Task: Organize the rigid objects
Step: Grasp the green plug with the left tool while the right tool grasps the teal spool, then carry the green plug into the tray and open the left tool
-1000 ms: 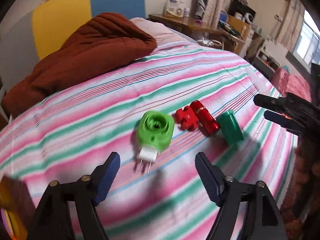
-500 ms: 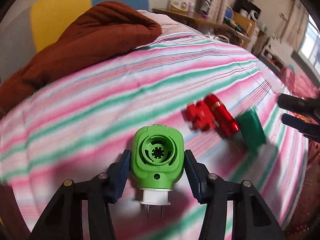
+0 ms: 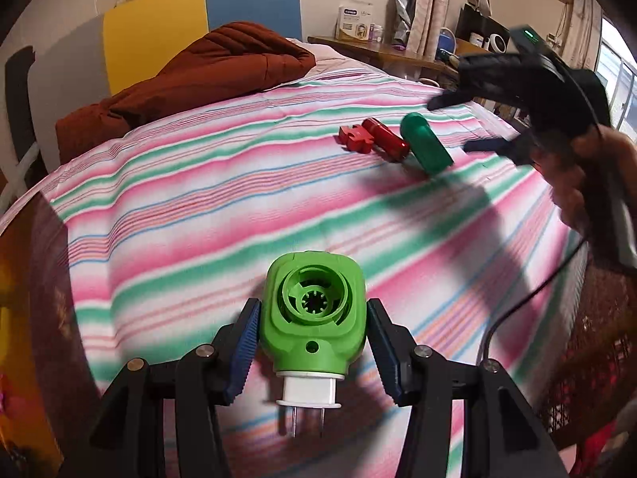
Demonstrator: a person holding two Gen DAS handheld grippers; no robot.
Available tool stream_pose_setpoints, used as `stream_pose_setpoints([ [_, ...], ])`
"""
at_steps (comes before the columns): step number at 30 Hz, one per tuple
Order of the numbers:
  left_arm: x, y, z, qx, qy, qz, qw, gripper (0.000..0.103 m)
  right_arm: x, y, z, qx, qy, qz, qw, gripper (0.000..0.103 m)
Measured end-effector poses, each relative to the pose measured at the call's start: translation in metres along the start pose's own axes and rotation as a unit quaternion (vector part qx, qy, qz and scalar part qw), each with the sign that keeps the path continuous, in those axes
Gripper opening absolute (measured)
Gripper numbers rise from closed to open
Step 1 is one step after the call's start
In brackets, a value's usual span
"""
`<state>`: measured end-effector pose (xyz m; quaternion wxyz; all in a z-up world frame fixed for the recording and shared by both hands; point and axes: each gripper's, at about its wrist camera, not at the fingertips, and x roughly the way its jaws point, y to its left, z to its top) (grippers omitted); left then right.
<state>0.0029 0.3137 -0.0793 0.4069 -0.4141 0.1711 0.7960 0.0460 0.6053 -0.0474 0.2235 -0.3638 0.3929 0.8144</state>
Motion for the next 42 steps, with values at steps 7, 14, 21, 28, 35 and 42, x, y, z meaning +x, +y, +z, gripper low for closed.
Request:
stream_pose_setpoints([
  [7,-0.016,0.001,-0.011,-0.003,-0.003,-0.009,0.9999,0.053,0.025,0.010,0.004,-0.052,0.024,-0.056,0.997,0.069],
  [14,-0.047,0.004,-0.011,-0.015,-0.030,-0.006,0.9994,0.053,0.048,0.002,-0.001,-0.068,0.067,-0.092,0.991,0.030],
  [21,-0.106,0.031,-0.005,-0.047,-0.081,0.029,0.9952,0.053,0.052,0.001,-0.003,-0.084,0.073,-0.102,0.989,0.030],
  [28,-0.160,0.087,-0.015,-0.106,-0.117,0.110,0.9814,0.053,0.055,0.006,-0.007,-0.112,0.067,-0.114,0.985,0.030],
  [35,-0.184,0.143,-0.046,-0.176,-0.108,0.192,0.9594,0.053,0.055,0.017,-0.017,-0.164,0.064,-0.148,0.973,0.030],
  [42,-0.188,0.170,-0.077,-0.216,-0.088,0.206,0.9504,0.053,0.060,0.022,-0.016,-0.177,0.061,-0.156,0.970,0.030],
])
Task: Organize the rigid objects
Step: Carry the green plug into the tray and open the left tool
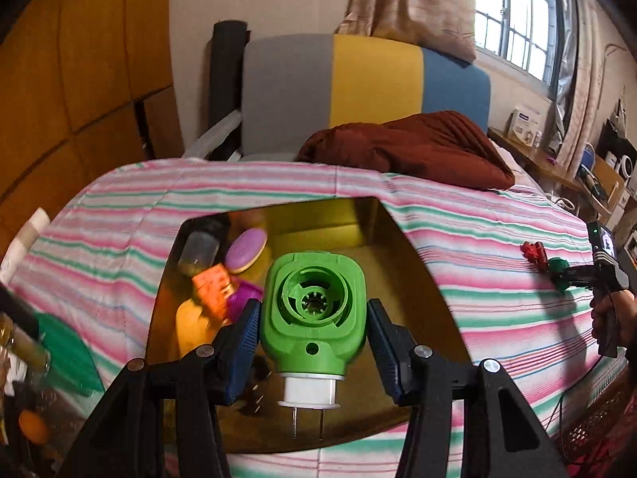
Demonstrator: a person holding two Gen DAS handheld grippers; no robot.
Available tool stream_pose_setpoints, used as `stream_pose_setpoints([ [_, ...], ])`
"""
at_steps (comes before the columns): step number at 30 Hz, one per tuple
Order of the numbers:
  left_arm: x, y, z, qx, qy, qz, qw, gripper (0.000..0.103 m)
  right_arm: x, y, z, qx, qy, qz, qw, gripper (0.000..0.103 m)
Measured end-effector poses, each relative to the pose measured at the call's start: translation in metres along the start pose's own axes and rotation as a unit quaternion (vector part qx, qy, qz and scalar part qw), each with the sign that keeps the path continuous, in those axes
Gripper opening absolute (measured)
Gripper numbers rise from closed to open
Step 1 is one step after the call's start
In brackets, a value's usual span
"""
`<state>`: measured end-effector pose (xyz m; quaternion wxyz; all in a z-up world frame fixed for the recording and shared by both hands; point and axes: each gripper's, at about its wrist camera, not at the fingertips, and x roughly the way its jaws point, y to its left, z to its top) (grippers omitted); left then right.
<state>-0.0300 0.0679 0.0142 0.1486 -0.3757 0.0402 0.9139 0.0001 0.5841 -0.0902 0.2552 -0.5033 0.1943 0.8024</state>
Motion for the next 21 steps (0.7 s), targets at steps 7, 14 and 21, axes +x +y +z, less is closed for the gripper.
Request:
stream_pose_setpoints([
  [7,0.007,0.012,-0.016,-0.017,0.023,-0.008,0.9996,0.053,0.003,0.003,0.003,-0.014,-0.005,-0.010,1.000,0.030],
  [14,0.016,0.017,-0.021,-0.027,0.036,-0.021,0.9988,0.053,0.006,0.006,0.004,-0.020,-0.006,-0.015,1.000,0.030],
  [21,0.036,0.039,-0.031,-0.046,0.061,-0.023,0.9968,0.053,0.005,0.006,0.003,-0.020,-0.006,-0.015,1.000,0.030],
])
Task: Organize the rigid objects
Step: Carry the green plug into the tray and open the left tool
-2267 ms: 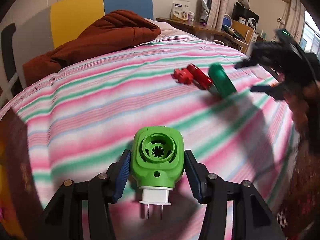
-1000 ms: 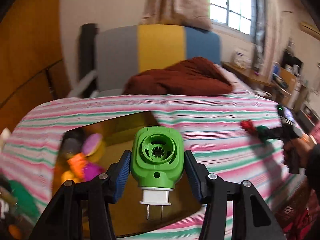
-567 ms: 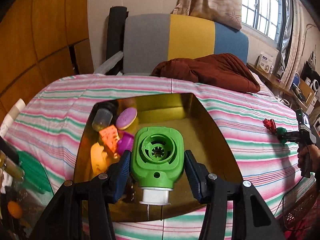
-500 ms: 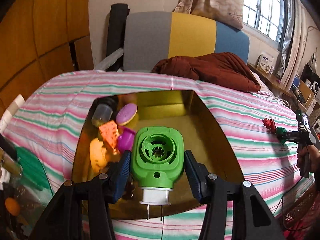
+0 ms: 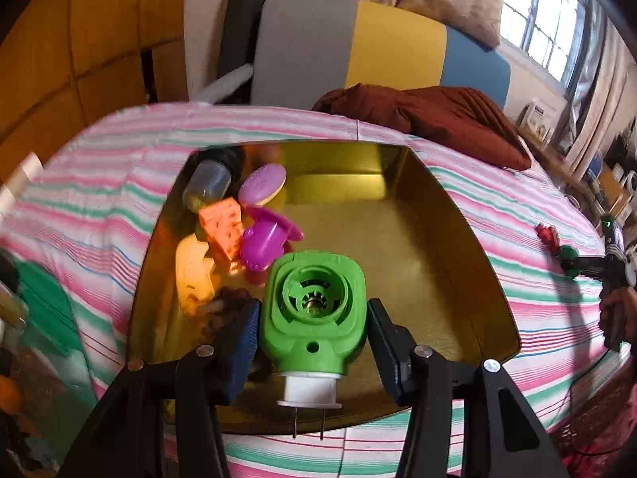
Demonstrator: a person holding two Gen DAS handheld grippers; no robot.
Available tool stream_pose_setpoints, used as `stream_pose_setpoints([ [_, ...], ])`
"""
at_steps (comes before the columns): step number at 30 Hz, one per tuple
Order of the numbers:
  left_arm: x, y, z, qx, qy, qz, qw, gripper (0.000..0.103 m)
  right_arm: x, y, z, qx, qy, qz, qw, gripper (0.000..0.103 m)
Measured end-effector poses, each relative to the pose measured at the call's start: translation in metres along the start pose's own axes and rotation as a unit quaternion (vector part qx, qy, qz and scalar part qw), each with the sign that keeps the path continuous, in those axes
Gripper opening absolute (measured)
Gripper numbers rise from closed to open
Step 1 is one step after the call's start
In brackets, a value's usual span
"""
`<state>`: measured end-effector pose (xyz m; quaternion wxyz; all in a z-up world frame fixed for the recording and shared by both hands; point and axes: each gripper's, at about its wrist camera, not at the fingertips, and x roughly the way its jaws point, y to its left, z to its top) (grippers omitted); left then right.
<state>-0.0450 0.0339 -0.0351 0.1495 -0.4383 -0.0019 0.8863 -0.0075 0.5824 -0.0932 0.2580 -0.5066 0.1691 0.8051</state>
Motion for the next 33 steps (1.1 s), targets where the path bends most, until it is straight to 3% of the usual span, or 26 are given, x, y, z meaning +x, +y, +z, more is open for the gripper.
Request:
stream_pose_setpoints([
  [3,-0.006,0.012,0.000,0.006,-0.007,0.023,0.9997,0.053,0.000,0.001,0.000,-0.001,0.000,-0.001,1.000,0.030],
  [9,-0.020,0.040,-0.004,-0.031,-0.019,-0.030,0.9989,0.053,-0.002,0.000,-0.002,-0.001,0.000,-0.002,1.000,0.030],
  [17,-0.003,0.010,0.000,-0.014,-0.001,-0.072,0.9973,0.053,-0.003,0.003,-0.004,-0.005,0.001,-0.005,1.000,0.030],
  [22,0.020,0.004,0.000,0.007,0.036,-0.002,0.9993,0.053,-0.004,0.002,-0.004,-0.005,0.001,-0.005,1.000,0.030],
  [25,0.022,0.012,-0.004,-0.002,0.042,0.005,0.9991,0.053,-0.003,0.002,-0.004,-0.004,0.002,-0.004,1.000,0.030],
  [29,0.015,0.023,-0.007,-0.018,0.030,0.006,0.9994,0.053,-0.004,0.002,-0.005,-0.005,0.002,-0.005,1.000,0.030],
  [33,-0.006,0.025,-0.002,-0.015,-0.011,0.024,0.9995,0.053,-0.005,0.004,-0.006,-0.009,0.000,-0.006,1.000,0.030],
])
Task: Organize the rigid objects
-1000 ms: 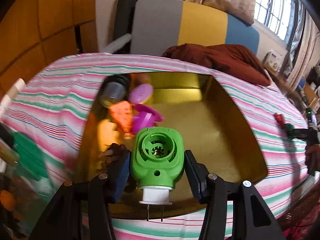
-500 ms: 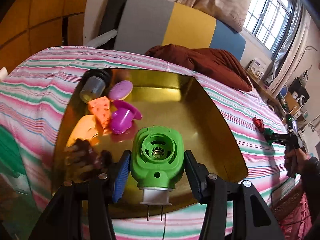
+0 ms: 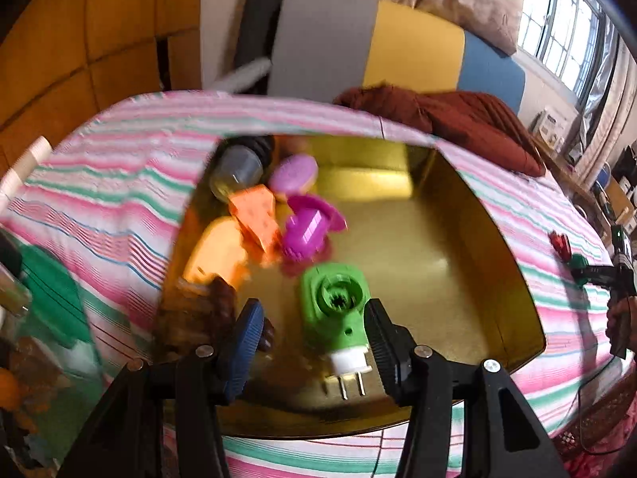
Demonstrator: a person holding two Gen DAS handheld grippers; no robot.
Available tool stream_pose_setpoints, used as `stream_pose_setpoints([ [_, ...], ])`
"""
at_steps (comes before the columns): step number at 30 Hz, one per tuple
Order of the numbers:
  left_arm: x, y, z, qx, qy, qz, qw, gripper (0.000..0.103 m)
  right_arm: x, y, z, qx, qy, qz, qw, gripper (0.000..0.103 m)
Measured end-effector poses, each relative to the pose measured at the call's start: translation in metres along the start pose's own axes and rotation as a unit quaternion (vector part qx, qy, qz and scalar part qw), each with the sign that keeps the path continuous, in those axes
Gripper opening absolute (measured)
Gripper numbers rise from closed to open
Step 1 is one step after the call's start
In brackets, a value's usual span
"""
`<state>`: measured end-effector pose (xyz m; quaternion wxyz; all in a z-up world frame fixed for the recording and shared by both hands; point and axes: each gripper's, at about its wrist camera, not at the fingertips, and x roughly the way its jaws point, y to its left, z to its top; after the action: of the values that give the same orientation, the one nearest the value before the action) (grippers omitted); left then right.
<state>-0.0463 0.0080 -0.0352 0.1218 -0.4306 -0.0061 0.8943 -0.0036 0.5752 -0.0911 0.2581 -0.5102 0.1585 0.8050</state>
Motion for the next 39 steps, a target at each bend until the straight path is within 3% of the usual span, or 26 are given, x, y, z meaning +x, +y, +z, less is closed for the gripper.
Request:
stream_pose_setpoints([
  [6,-0.032,0.008,0.017,-0.006,-0.051,0.048,0.9975,0.054,-0.002,0.003,-0.002,-0.007,0.004,-0.002,1.000,0.030],
  [10,-0.039,0.015,0.026,-0.018,-0.060,0.058,0.9964,0.054,-0.013,0.013,-0.007,-0.016,0.024,0.029,0.999,0.030],
  [14,-0.045,0.018,0.025,-0.019,-0.065,0.059,0.9959,0.054,-0.042,0.025,-0.013,-0.013,-0.006,0.052,0.999,0.030],
  [19,-0.046,0.018,0.022,-0.021,-0.067,0.057,0.9959,0.054,-0.092,0.068,-0.014,-0.059,-0.061,0.098,0.992,0.030],
  [25,-0.044,0.020,0.017,-0.029,-0.062,0.059,0.9959,0.054,-0.145,0.162,-0.039,-0.148,-0.100,0.192,0.965,0.030],
  [32,-0.045,0.026,0.014,-0.034,-0.061,0.065,0.9954,0.054,-0.185,0.273,-0.088,-0.258,-0.105,0.288,0.916,0.030],
  [36,-0.046,0.030,0.012,-0.038,-0.061,0.067,0.9951,0.054,-0.189,0.325,-0.121,-0.316,-0.092,0.308,0.892,0.030],
  [39,-0.048,0.033,0.011,-0.038,-0.062,0.070,0.9948,0.054,-0.179,0.350,-0.139,-0.337,-0.074,0.306,0.887,0.030],
])
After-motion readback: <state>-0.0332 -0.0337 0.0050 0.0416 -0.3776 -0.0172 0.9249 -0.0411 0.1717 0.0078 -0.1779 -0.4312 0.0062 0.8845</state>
